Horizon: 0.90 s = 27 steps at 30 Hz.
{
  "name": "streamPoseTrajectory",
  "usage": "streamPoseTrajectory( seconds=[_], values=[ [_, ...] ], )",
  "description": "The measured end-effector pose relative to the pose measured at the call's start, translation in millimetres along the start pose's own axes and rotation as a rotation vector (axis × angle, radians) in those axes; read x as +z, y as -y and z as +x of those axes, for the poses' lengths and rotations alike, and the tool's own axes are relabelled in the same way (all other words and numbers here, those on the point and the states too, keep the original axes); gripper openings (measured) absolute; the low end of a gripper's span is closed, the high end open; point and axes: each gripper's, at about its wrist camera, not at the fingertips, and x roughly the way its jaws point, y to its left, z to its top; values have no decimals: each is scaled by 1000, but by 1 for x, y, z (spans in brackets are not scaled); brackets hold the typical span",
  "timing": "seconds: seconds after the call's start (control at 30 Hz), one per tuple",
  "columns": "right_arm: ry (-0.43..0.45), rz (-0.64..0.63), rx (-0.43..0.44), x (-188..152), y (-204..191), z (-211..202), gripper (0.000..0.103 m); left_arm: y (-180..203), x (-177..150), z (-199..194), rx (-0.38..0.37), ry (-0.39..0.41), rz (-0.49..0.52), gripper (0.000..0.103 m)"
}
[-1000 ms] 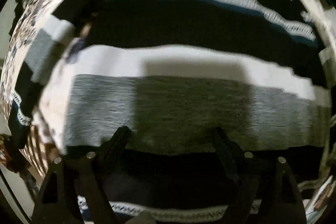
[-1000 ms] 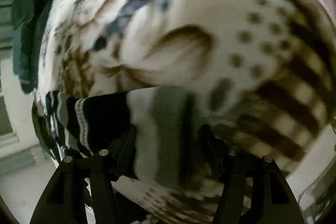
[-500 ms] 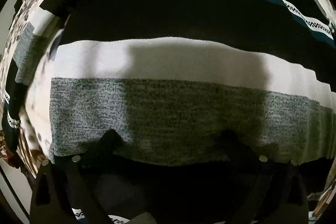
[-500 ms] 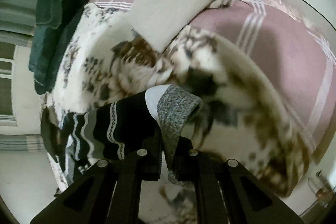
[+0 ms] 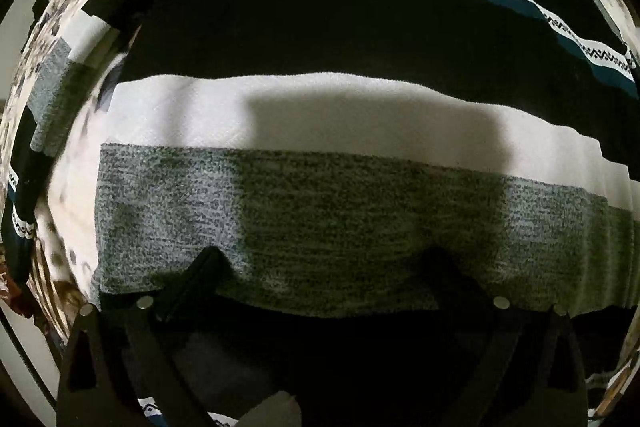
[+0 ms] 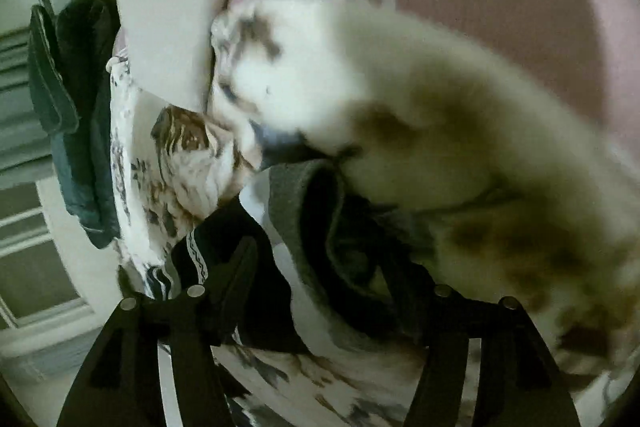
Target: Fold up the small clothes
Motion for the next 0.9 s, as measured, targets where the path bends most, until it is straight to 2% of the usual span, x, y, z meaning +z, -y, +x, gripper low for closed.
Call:
streamPoseTrajectory(
  seconds=[0.03, 0.07, 0.1, 0.13, 0.23, 0.3, 0.37, 0.43, 0.63, 0.77, 0.8, 0.9],
  values=[
    [12, -25, -6, -1, -7, 6, 68, 3, 3, -2, 2, -15, 0, 103],
    [8, -55, -6, -3, -16, 11, 60, 4, 8, -2, 4, -30, -1, 103],
    [-11, -89, 4, -5, -23, 15, 15, 4, 9, -4, 5, -40, -2, 103],
    [-43, -123, -8, -7, -31, 19, 7, 3, 10, -6, 4, -38, -2, 103],
    [4, -171, 41, -10, -60, 2, 7, 3, 13, -17, -10, -16, 8, 103],
    [78, -197, 117, -7, -80, -36, 7, 4, 16, -26, -28, 3, 17, 103],
    [130, -226, 158, -2, -94, -58, 7, 5, 19, -33, -49, 23, 17, 103],
    [137, -246, 120, 5, -97, -62, 7, 7, 20, -38, -70, 40, 18, 103],
    [42, -195, -47, 25, -66, -7, 7, 5, 17, -33, -97, 37, 52, 103],
    [67, -145, -19, 17, -60, -3, 7, -4, 11, -36, -103, 42, 68, 103],
    [74, -144, -11, 13, -56, -12, 7, -9, 10, -37, -108, 44, 60, 103],
    [93, -167, 7, -5, -83, -28, 7, -34, 4, -43, -122, 55, 21, 103]
  ],
)
